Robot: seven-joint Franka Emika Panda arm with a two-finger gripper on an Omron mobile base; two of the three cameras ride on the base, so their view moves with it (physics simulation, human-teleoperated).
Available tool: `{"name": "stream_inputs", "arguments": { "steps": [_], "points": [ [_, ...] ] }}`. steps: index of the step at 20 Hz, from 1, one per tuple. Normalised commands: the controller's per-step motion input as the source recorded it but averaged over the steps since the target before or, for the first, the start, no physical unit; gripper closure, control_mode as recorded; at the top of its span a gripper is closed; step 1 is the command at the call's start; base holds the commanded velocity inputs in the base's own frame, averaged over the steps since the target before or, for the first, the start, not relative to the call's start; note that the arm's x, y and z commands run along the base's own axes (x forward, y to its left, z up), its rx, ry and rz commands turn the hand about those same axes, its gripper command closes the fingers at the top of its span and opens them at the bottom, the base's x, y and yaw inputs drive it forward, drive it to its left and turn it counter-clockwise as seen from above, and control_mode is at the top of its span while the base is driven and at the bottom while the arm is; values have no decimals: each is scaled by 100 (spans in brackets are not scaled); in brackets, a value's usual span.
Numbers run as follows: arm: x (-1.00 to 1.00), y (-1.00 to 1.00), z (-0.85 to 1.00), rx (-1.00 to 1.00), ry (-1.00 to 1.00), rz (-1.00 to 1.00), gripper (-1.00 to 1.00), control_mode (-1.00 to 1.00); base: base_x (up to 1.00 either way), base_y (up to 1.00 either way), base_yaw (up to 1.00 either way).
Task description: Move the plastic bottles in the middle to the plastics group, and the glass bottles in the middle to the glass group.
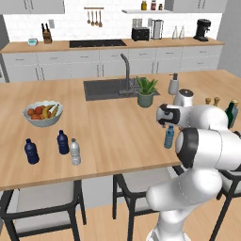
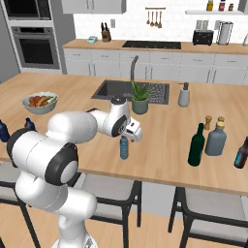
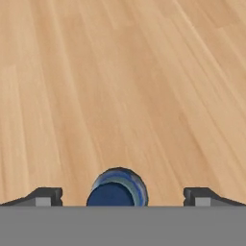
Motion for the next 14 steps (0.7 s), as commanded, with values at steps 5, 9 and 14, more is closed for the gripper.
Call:
{"name": "stream_inputs", "arguments": {
  "steps": [5,9,14],
  "points": [
    [0,4,-10,1,0,0,-100,-100,0,0,0],
    [5,6,-8,0,0,0,-100,-100,0,0,0],
    [11,1,-6,0,0,0,100,-100,0,0,0]
  ]
}}
